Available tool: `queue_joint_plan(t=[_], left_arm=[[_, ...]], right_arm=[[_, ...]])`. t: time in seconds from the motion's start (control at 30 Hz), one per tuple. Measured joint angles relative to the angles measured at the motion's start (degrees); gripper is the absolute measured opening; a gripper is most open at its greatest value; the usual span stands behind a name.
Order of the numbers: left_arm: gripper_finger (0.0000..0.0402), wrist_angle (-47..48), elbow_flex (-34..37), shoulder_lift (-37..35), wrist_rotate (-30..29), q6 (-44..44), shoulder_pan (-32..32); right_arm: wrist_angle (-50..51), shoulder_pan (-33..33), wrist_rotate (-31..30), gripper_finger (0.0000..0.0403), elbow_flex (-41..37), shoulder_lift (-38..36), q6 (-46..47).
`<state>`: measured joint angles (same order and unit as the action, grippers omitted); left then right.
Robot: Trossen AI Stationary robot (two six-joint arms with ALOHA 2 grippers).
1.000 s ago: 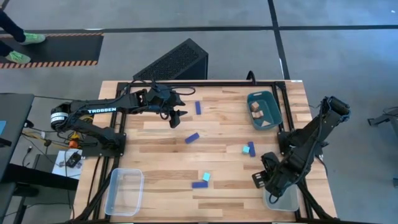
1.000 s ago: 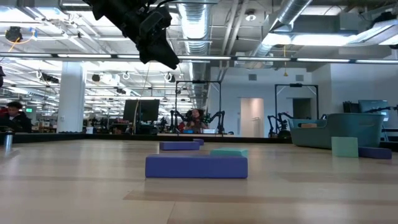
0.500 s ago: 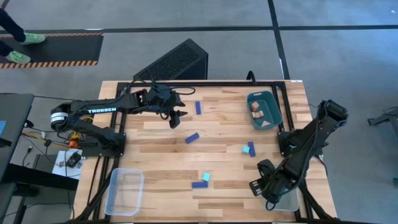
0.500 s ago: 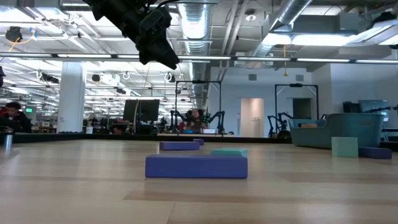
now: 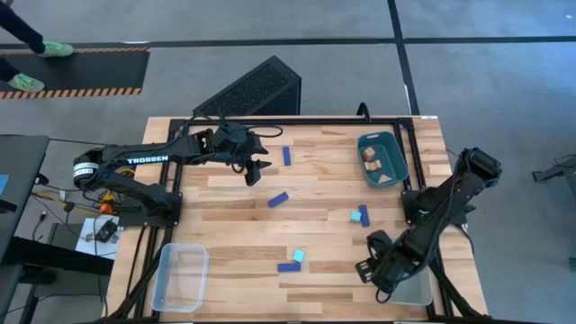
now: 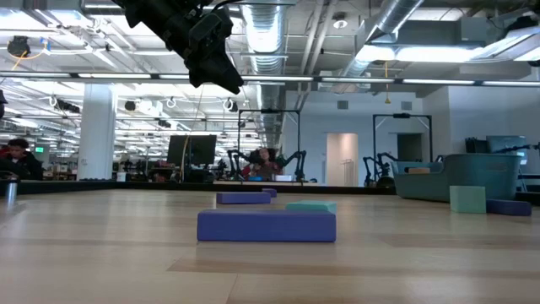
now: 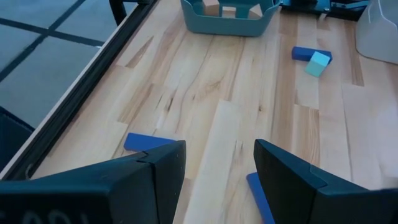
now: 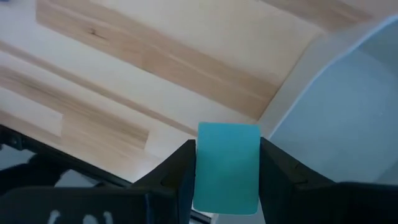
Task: Sort & place blocks by color
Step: Put the top left light blue block into the grey bin
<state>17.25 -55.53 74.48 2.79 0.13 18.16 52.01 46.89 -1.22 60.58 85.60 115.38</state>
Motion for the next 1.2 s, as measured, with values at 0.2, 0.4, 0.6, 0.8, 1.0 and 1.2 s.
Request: queue_joint_plan(t=[0.2,0.4,0.6,0.8,1.0,1.2], left_arm=[[0.0181,0.02,0.00,0.00,-0.03,0.04,0.06],[0.0181,1.28,0.02,-0.71,-0.07,-0.64,0.54],[0.0181,3.36,0.02,-2.11,-0.47,-0.70,0.95],[0.0181,4.74,0.02,-4.04,-1.68,-0.74,1.55],[0.0181,6.52,0.02,-5.24,-1.96,-1.35,2.49],[0.0181,9.14,0.02,-5.25,-1.95,-2.54,3.12]], right_arm=[[1.36,-3.84,1.63,0.0144,0.00,0.00,-7.18],[1.99,-7.25,3.04,0.0146,0.00,0.00,-15.38],[5.02,-10.91,6.49,0.0144,0.00,0.00,-24.10],[6.53,-14.73,6.98,0.0146,-0.01,-1.45,-30.21],[9.79,-15.97,6.63,0.0144,-0.02,-4.40,-32.73],[12.02,-10.55,7.51,0.0147,-0.02,-9.51,-27.95]])
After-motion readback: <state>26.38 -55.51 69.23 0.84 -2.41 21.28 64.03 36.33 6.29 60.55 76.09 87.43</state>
